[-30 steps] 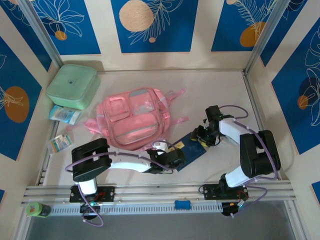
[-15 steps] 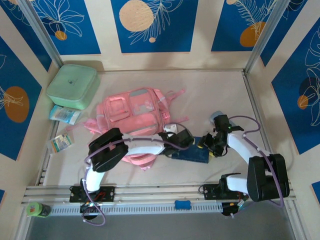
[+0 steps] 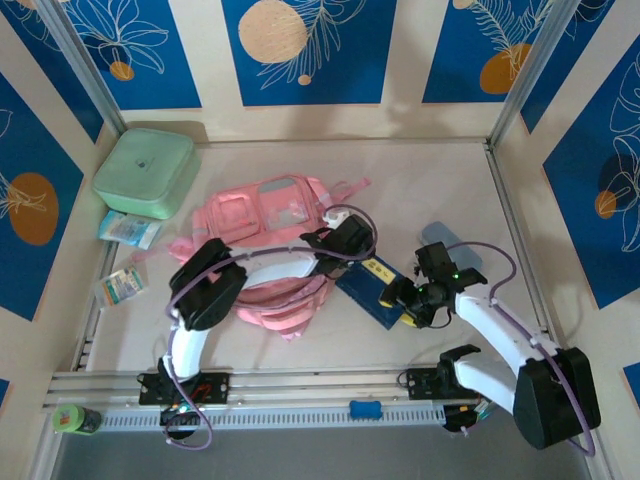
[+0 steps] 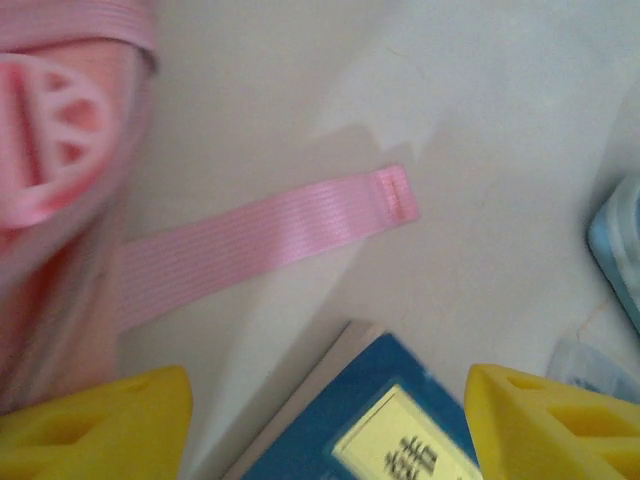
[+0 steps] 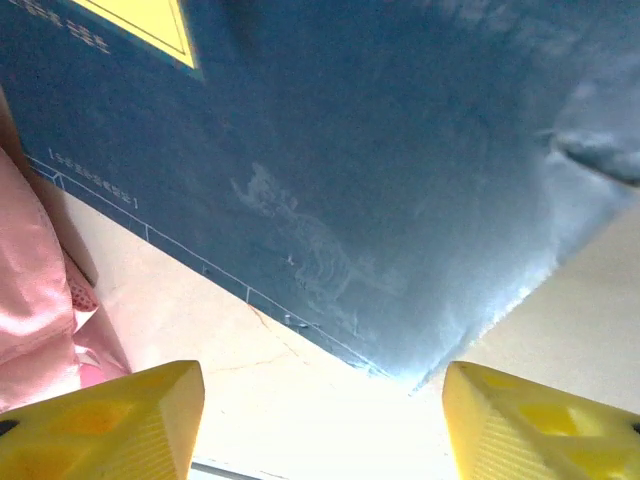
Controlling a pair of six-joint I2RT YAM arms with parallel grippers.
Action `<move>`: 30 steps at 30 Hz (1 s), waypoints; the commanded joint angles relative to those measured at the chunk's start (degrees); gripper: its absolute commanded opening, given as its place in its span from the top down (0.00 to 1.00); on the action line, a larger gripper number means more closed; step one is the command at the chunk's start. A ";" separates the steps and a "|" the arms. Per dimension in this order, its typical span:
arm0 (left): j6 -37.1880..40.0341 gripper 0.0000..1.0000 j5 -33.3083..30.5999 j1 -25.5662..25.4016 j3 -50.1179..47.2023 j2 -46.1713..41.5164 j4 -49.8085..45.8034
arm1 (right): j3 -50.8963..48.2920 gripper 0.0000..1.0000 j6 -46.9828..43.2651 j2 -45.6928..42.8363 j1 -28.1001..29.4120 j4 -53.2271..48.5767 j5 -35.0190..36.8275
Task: Pack books, pencil case, and school supplies into a backpack
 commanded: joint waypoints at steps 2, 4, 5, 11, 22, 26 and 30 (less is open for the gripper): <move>-3.94 0.27 1.00 -2.30 -9.59 -11.37 0.32 | 4.12 0.35 -2.54 -2.49 -3.24 -6.01 5.08; -8.35 0.27 0.12 -4.61 -13.78 -14.73 0.71 | 6.69 0.34 -5.20 -2.40 -6.78 -7.94 6.28; -10.44 0.26 -0.23 -5.94 -15.51 -16.24 1.78 | 7.82 0.34 -6.42 -2.31 -8.14 -7.86 6.57; -21.88 0.25 -3.24 -14.51 -21.33 -18.09 6.29 | 15.26 0.31 -13.05 9.85 -10.88 -0.65 2.84; -26.83 0.28 -2.02 -17.64 -18.69 -7.33 12.16 | 22.67 0.32 -15.35 30.63 -11.60 6.86 0.87; -25.82 0.31 -2.51 -16.12 -17.63 -5.39 11.79 | 20.52 0.32 -15.11 31.48 -11.28 7.75 0.13; -26.05 0.35 -2.04 -14.90 -18.34 -3.40 15.58 | 17.15 0.32 -15.01 30.86 -11.09 7.79 -1.20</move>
